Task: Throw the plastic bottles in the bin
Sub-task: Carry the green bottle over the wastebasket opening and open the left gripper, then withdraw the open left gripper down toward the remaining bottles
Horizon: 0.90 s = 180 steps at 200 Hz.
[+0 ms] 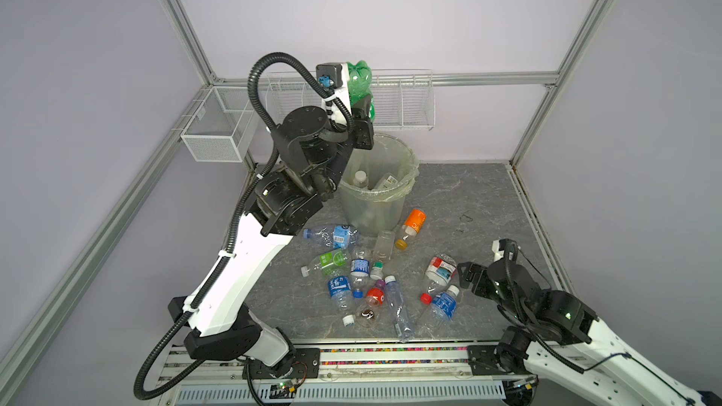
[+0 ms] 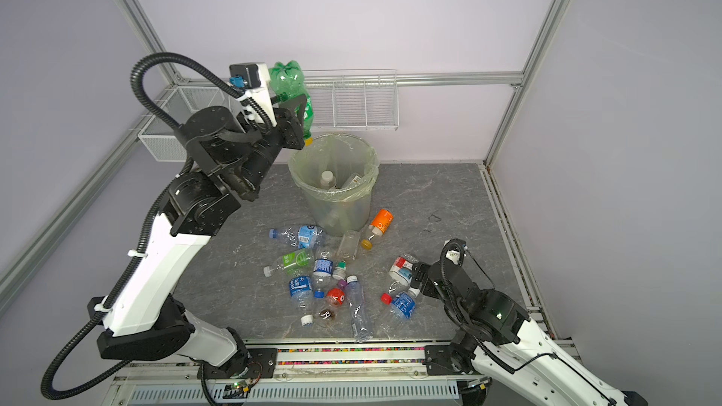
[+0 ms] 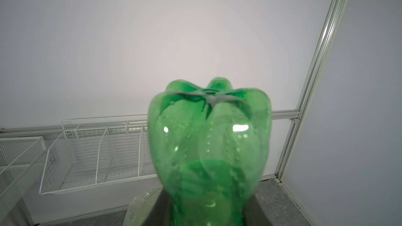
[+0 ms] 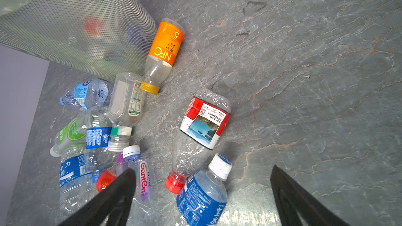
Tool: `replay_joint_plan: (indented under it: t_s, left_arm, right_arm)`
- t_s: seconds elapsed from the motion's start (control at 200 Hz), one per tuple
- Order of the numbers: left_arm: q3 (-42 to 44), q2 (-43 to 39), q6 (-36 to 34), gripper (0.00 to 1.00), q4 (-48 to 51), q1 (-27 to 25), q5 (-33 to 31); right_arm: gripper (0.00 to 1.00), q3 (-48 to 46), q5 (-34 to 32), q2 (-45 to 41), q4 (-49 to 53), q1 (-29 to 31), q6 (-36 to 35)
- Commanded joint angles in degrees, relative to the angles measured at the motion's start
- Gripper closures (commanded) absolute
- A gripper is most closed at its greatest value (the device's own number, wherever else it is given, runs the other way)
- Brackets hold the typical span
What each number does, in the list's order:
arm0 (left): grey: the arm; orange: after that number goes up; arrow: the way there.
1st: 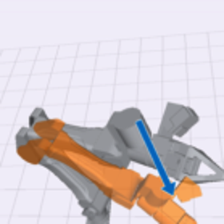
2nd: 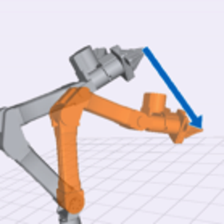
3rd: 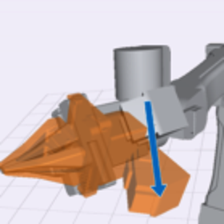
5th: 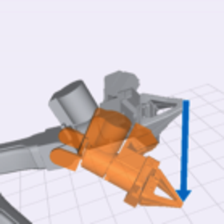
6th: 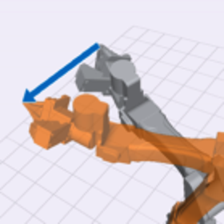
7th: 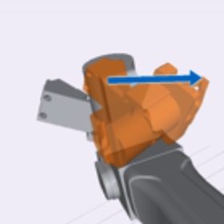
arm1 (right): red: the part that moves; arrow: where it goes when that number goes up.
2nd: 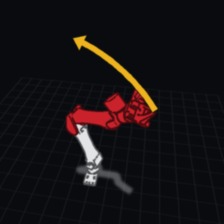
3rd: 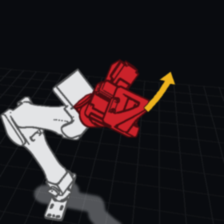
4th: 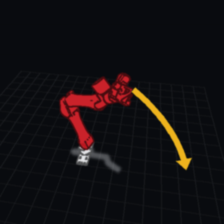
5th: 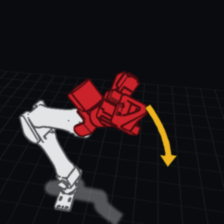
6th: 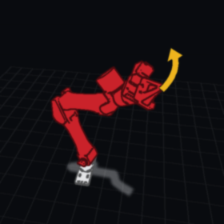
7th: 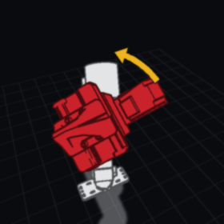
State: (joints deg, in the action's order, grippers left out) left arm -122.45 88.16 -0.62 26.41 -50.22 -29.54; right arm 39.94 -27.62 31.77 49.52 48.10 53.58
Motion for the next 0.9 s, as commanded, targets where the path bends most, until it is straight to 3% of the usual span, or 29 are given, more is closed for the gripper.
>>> replay_joint_plan:
  t_s: [0.0, 0.08, 0.125, 0.18, 0.225, 0.26, 0.33, 0.395, 0.645, 0.895]
  left_arm:
    - [0.89, 5.46, 1.78, 1.00, 1.76, 2.90, 1.53]
    - [-0.20, 9.71, 5.49, 0.98, 5.31, 6.03, 6.32]
    - [-1.82, 12.66, 5.93, 0.70, 7.99, 7.21, 7.19]
    - [-5.99, 16.88, 6.62, 0.27, 13.09, 8.12, 6.79]
    - [-10.60, 20.35, 7.85, 0.08, 18.20, 8.69, 6.22]
    - [-14.35, 22.62, 8.53, 0.00, 21.84, 8.88, 5.99]
    - [-19.97, 24.96, 9.20, 0.01, 26.58, 8.87, 6.20]
    - [-20.02, 23.75, 9.59, 0.01, 26.03, 8.82, 6.67]
    - [-6.57, 10.24, 9.09, 0.01, 13.91, 8.26, 8.73]
    - [4.32, 0.00, 10.09, 0.01, 9.48, 7.42, 8.15]
  right_arm:
    - [0.01, 1.07, -0.56, -0.39, 0.52, -0.14, 0.56]
    - [0.01, 1.15, -0.63, -1.12, 1.27, -0.14, 0.70]
    - [0.01, 1.11, -0.70, -1.60, 1.52, -0.19, 0.78]
    - [0.01, 1.13, -0.69, -2.26, 2.00, -0.17, 0.97]
    - [0.01, 1.11, -0.78, -2.69, 2.40, -0.19, 1.07]
    - [0.01, 1.11, -0.83, -3.06, 2.83, -0.17, 1.17]
    - [0.01, 0.92, -1.13, -3.85, 3.55, -0.15, 1.32]
    - [0.01, 0.60, -1.39, -4.49, 3.88, -0.13, 1.44]
    - [0.01, -0.63, -1.00, -4.22, 2.09, -0.12, 1.68]
    - [0.01, -0.42, -0.20, -2.27, 1.11, -0.18, 1.70]
